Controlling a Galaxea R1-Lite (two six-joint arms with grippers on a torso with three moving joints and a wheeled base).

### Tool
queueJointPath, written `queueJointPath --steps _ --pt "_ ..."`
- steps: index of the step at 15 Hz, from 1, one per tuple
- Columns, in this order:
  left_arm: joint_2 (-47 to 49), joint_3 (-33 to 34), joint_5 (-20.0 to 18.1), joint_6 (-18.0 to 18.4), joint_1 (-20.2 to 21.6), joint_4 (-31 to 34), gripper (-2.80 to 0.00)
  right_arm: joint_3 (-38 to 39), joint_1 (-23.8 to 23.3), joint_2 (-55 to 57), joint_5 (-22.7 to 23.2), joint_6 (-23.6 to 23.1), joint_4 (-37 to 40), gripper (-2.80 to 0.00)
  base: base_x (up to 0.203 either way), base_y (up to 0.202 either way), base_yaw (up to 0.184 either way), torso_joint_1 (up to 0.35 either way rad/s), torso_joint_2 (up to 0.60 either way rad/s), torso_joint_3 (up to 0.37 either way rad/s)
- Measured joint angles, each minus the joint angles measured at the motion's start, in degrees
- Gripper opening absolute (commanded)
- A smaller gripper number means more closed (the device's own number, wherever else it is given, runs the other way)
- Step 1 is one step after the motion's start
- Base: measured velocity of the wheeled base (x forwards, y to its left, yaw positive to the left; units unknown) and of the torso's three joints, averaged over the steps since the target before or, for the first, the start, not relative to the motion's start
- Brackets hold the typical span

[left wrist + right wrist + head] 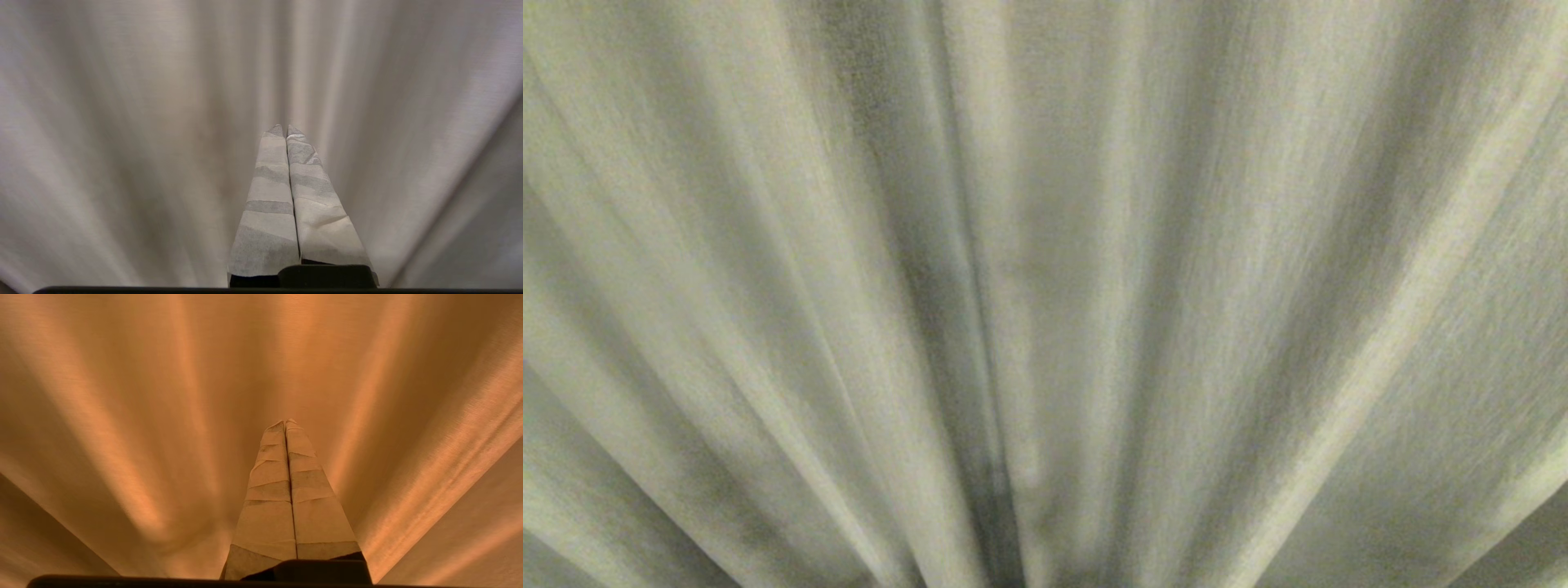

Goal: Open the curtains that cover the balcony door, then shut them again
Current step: Close the outer curtains on both sides

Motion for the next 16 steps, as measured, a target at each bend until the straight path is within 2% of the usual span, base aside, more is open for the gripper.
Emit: queueJointPath --steps 10,12,16 --pt "0.0 0.0 -0.06 0.02 0.0 0.17 -2.8 -0.02 0.0 0.0 0.0 0.0 0.01 -2.8 0.0 0.0 0.0 0.0 0.0 0.0" --pt "0.0 -0.02 -0.05 -0.01 -0.09 0.25 -2.8 -0.06 -0.01 0.0 0.04 0.0 -0.02 -2.8 0.002 -0.09 -0.003 0.002 0.0 0.004" --pt "-0.02 -0.02 -0.06 0.07 0.0 0.32 -2.8 -0.04 0.05 0.0 0.02 0.0 0.01 -2.8 0.0 -0.188 0.0 0.001 0.01 0.002"
